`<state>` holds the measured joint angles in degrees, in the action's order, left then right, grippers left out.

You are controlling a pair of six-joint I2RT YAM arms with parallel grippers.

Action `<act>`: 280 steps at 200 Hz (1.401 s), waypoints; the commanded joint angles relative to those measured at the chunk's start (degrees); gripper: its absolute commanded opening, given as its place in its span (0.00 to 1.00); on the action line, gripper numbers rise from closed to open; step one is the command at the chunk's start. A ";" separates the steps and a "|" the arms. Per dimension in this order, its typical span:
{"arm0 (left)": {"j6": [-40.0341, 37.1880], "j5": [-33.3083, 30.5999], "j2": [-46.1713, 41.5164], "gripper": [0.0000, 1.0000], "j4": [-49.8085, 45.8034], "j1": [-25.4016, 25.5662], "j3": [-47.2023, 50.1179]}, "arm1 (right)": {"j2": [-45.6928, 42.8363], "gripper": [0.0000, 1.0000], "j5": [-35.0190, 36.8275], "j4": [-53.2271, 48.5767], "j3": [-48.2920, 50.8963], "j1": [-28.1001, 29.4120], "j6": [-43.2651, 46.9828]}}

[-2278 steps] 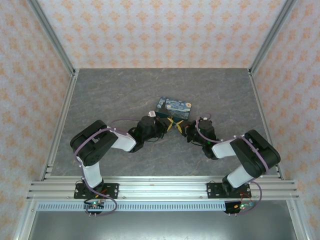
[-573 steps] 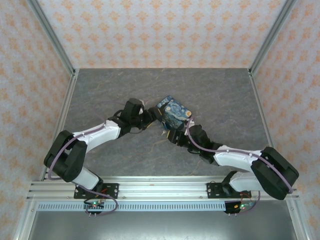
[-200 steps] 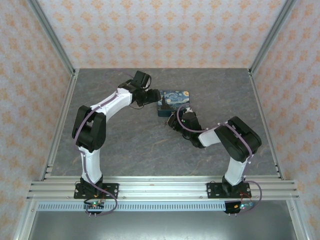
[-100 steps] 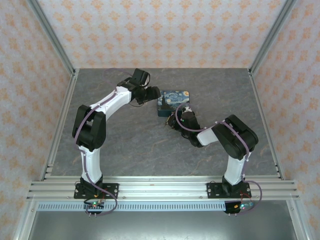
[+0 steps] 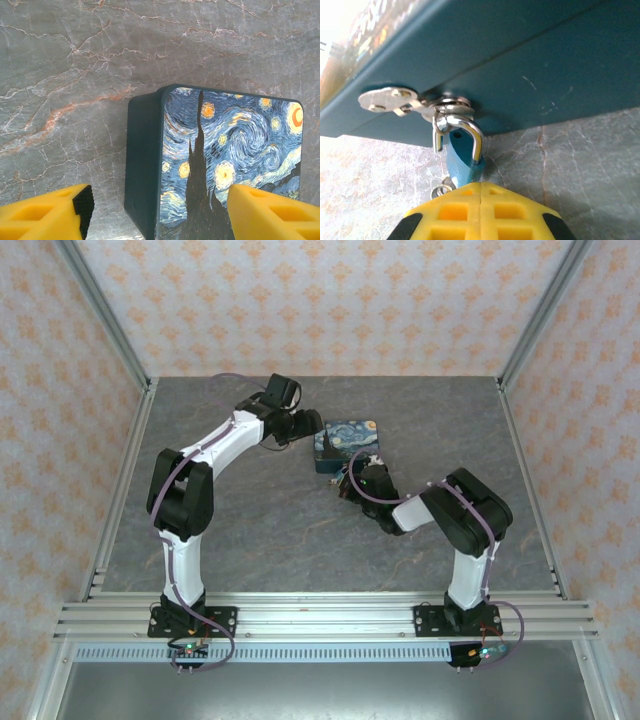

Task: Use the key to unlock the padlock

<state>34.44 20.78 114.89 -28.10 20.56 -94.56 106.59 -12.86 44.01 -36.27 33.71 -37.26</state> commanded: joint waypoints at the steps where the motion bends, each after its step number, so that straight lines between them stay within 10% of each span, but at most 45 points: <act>1: -0.86 0.12 -0.58 0.71 -0.92 -0.52 0.22 | -3.24 0.00 1.13 -3.45 2.46 -0.31 1.24; 58: -1.79 -0.50 -2.30 0.71 -0.57 -0.27 2.69 | -10.22 0.00 -0.14 -5.32 7.08 -2.64 2.54; 123: -6.55 -6.00 0.46 0.71 -6.24 0.62 -0.38 | -3.97 0.38 -3.35 2.41 5.32 -2.65 -2.33; 280: -10.01 -6.68 5.97 0.71 -7.94 2.28 -5.49 | 1.45 0.38 -2.43 -4.09 -1.26 0.05 0.25</act>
<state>25.82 15.55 119.44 -35.20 22.04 -97.58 105.67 -15.07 43.33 -37.41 32.77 -37.41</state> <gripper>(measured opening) 0.709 0.384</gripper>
